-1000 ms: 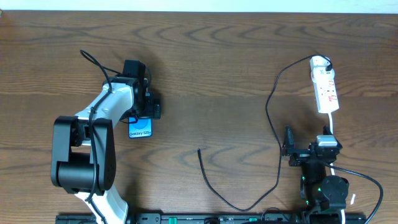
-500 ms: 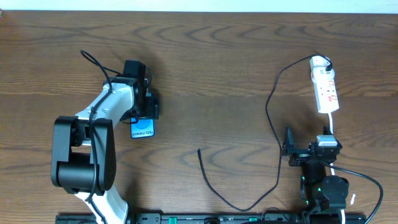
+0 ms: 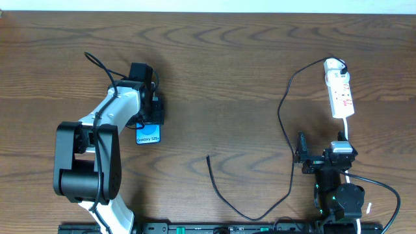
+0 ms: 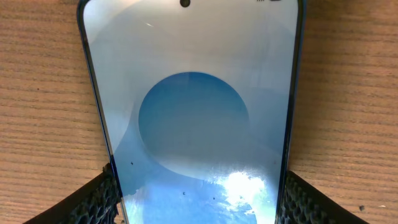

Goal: Plug charger to phone and switch on socket
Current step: 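Close the left gripper on the phone's sides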

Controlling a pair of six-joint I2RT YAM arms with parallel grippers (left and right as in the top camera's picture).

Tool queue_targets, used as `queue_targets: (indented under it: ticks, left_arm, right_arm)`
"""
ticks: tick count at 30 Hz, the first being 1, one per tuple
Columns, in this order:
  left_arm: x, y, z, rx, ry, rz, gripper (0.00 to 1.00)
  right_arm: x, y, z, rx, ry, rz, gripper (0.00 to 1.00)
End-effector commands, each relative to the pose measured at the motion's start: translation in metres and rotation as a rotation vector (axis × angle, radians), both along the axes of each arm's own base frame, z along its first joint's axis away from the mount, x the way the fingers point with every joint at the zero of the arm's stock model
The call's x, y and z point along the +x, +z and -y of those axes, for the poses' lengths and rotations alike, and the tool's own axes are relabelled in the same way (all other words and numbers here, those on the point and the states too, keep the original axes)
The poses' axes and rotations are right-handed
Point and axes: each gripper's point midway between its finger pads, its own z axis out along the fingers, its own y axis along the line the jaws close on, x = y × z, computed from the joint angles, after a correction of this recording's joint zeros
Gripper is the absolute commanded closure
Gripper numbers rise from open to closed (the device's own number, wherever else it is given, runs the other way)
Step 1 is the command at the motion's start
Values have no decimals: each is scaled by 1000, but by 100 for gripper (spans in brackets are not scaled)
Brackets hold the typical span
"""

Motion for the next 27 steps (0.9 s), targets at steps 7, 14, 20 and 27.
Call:
queue_targets:
  ticks: [7,14,20,27]
  left_arm:
    - [-18,-15,-7,33,8,-62,69]
    - [-17,-15,-7,32,8,-58,86]
    - [-17,-15,-7,32,8,-58,92]
    - [-17,-15,-7,32,8,-58,92]
  right_arm:
    - [0,0,-3,-4,13,2,1]
    - [0,0,-3,-4,13,2,1]
    - [0,0,-3,-4,13,2,1]
    - [0,0,-3,-4,13,2,1]
